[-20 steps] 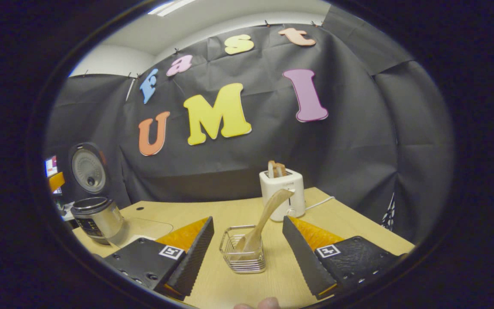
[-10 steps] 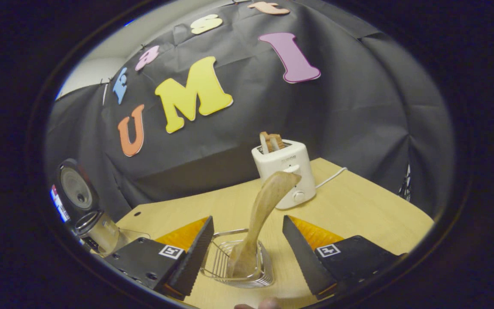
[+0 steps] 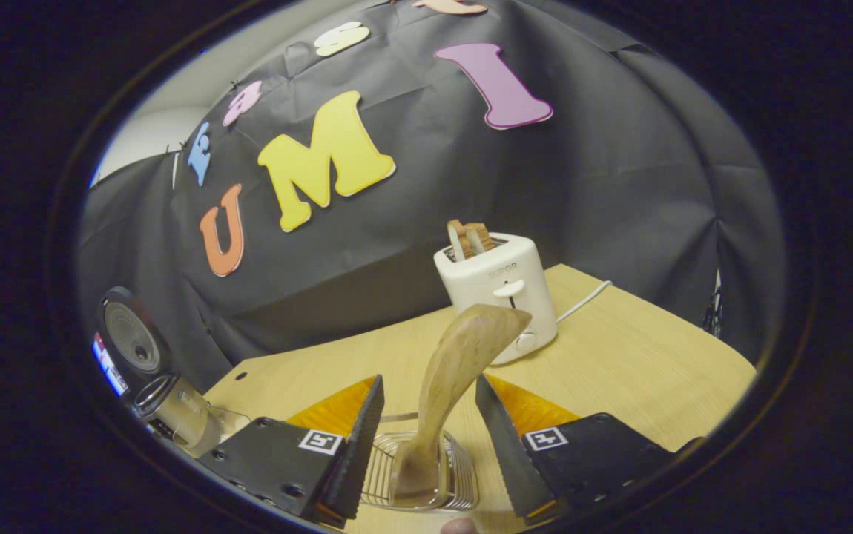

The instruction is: Close the left gripper, press the button to open the rice cooker; take a wooden spoon from the chopstick holder with the right hand, scoop a spoonful of rice and pour it into the rice cooker, then put the wooden spoon back into the chopstick holder.

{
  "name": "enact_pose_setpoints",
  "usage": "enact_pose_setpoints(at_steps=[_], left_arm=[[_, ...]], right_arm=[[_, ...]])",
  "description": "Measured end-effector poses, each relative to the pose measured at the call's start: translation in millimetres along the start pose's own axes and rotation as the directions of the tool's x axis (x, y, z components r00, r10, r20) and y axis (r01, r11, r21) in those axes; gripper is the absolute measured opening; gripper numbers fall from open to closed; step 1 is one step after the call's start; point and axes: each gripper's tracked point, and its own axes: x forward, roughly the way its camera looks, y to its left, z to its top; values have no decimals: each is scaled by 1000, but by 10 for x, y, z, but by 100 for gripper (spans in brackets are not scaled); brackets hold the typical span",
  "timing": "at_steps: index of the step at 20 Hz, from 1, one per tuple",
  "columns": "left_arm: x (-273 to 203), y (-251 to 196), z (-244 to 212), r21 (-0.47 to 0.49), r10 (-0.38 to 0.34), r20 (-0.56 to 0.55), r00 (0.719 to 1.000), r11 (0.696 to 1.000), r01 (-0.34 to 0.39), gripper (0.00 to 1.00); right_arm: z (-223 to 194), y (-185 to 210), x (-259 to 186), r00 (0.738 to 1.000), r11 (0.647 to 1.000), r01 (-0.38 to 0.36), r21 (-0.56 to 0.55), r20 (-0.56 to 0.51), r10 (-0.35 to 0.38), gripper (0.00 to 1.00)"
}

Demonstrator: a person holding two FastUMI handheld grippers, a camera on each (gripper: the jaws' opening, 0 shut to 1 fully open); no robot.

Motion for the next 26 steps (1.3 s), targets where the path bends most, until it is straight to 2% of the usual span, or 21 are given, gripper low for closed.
enact_pose_setpoints(at_steps=[1, 2, 4, 5, 7, 8, 9, 11, 15, 19, 23, 26], left_arm=[[-1, 12, 6, 0, 1, 3, 1000, 1000, -1, 99], [6, 17, 1, 0, 4, 3, 1000, 1000, -4, 99], [-3, 32, -14, 6, 8, -5, 1000, 1000, -8, 99], [-2, 82, -16, 15, 19, -7, 1000, 1000, -19, 99], [-4, 151, -14, 15, 36, -6, 999, 999, -36, 99], [2, 139, -21, 4, 34, -7, 999, 999, -34, 99], [1, 123, -26, -8, 30, -10, 1000, 1000, -30, 99], [-6, 120, -4, -19, 25, -8, 1000, 1000, -25, 99], [2, 155, -19, -32, 30, -12, 999, 999, -31, 99], [-20, 209, -1, -22, 19, -8, 1000, 1000, -20, 99], [-55, 398, 38, -17, 48, 7, 999, 999, -48, 99], [-66, 425, 34, -31, 37, -1, 999, 999, -37, 99]], right_arm=[[-4, 4, 0, 1000, 1000, 5, -8, -5, -5, 65], [-11, -36, 18, 1000, 1000, 23, -21, -9, -23, 41], [21, -2, -38, 1000, 1000, 10, -24, -11, -10, 21], [14, 20, 9, 1000, 1000, 8, -22, 1, -8, 19], [65, 62, -56, 1000, 999, 12, -41, 11, -12, 5], [48, 103, -58, 1000, 998, 9, -55, 15, -9, 5], [56, 115, -56, 1000, 997, 16, -73, 19, -14, 0], [128, 155, -106, 999, 996, 21, -87, 44, -18, 0], [369, 286, -233, 995, 994, 26, -111, 102, -14, 0], [703, 404, -428, 981, 988, 64, -140, 189, -37, 0], [944, 908, -665, 970, 980, 31, -195, 241, 17, 0], [862, 1455, -722, 969, 971, -34, -237, 229, 90, 0]])
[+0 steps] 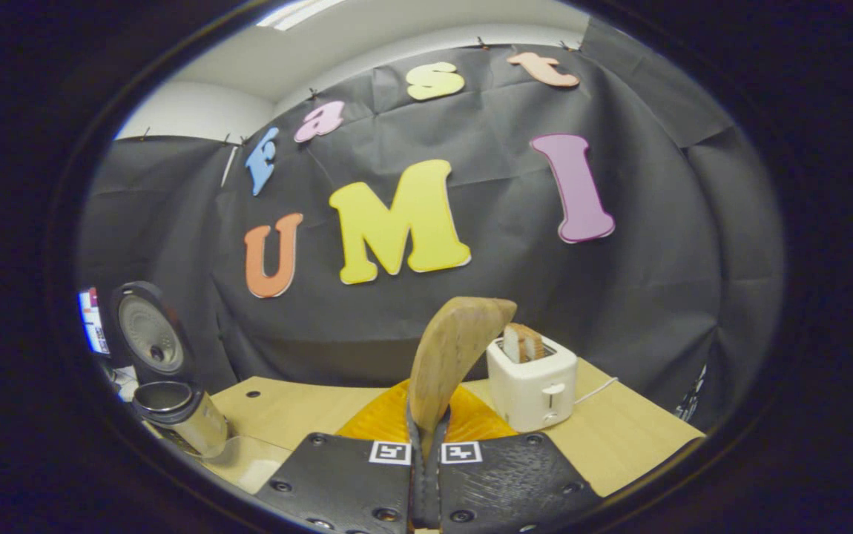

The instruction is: Close the left gripper, press the button to open the rice cooker; take a wooden spoon from the chopstick holder with the right hand, scoop a spoonful of rice and pour it into the rice cooker, then put the wooden spoon back into the chopstick holder.

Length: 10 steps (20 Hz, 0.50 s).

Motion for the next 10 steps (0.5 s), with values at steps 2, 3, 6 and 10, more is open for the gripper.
enact_pose_setpoints(at_steps=[2, 3, 6, 10], left_arm=[[-7, 24, 12, 17, -5, 2, 1000, 1000, 5, 99], [-15, 63, 2, 31, -1, 1, 1000, 1000, 1, 99], [-34, 121, -10, 53, 7, -2, 1000, 999, -7, 99], [-30, 168, -77, 45, -4, -27, 1000, 999, 5, 99]], right_arm=[[-82, 396, -5, 999, 999, -51, -17, -16, 51, 0], [-140, 593, 2, 997, 997, -78, -28, -26, 77, 0], [-379, 1166, 26, 986, 986, -157, -58, -69, 153, 0], [-902, 1584, 106, 965, 970, -215, -115, -178, 193, 0]])
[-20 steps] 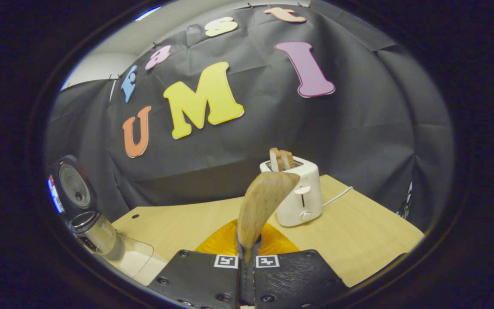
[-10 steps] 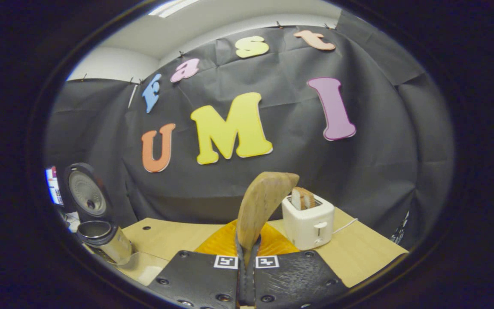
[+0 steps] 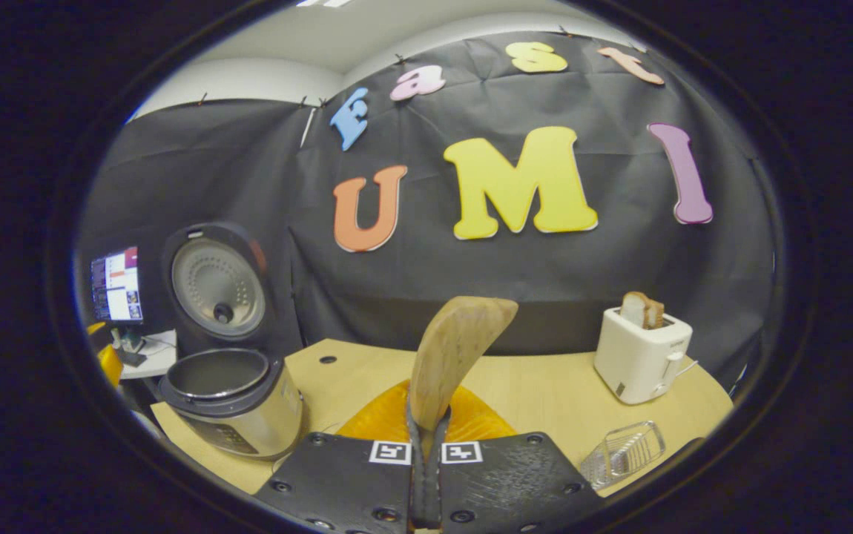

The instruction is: Close the left gripper, press the button to open the rice cooker; take a wooden spoon from the chopstick holder with the right hand, scoop a spoonful of rice and pour it into the rice cooker, then put the wooden spoon back into the chopstick holder.

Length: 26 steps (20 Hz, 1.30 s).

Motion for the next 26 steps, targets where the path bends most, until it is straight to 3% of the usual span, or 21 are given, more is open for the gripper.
enact_pose_setpoints(at_steps=[3, 8, 13, 22, 26], left_arm=[[-10, 61, -4, -3, 6, -4, 1000, 1000, -6, 99], [-19, 26, 14, -11, -14, 0, 1000, 1000, 14, 99], [-24, 66, 3, -13, -21, 1, 1000, 1000, 21, 99], [-23, 261, -60, -50, 7, -24, 1000, 999, -9, 99], [-19, 298, -80, -43, 15, -32, 999, 999, -16, 99]], right_arm=[[-297, 35, 120, 997, 996, 42, -78, -55, -46, 0], [-571, -160, 234, 973, 959, 177, -222, -104, -204, 0], [-651, -159, 333, 950, 935, 260, -242, -107, -292, 0], [-861, 510, 598, 961, 991, 120, -51, -243, -129, 0], [-871, 790, 642, 956, 996, 22, 85, -292, 4, 0]])
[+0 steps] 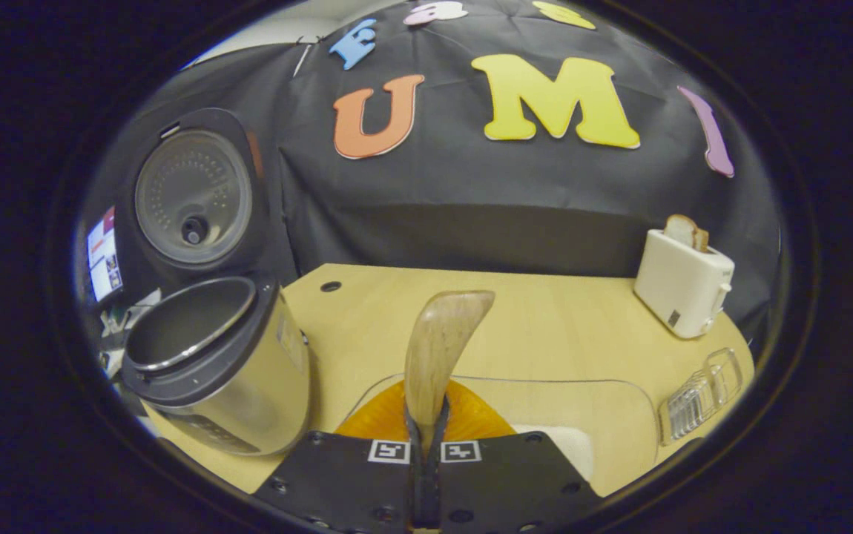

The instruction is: Close the left gripper, press the button to open the rice cooker; take a wooden spoon from the chopstick holder with the right hand, scoop a spoonful of rice and pour it into the rice cooker, then put the wooden spoon back into the chopstick holder.

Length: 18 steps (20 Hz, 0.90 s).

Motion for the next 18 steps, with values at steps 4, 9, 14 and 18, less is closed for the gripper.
enact_pose_setpoints(at_steps=[4, 9, 14, 18], left_arm=[[-3, 35, -7, -13, 6, -5, 1000, 1000, -6, 99], [-15, 0, 14, -11, 5, -2, 1000, 1000, -5, 99], [-4, -25, 20, -23, 8, 2, 1000, 1000, -8, 99], [7, -65, 24, -22, 6, 4, 1000, 1000, -6, 99]], right_arm=[[10, 83, -8, 995, 981, -93, 168, -22, 99, 0], [94, -41, -32, 990, 934, -135, 332, 2, 142, 0], [348, -390, -240, 986, 873, -158, 462, 119, 115, 0], [554, -719, -412, 973, 833, -178, 524, 219, 70, 0]])
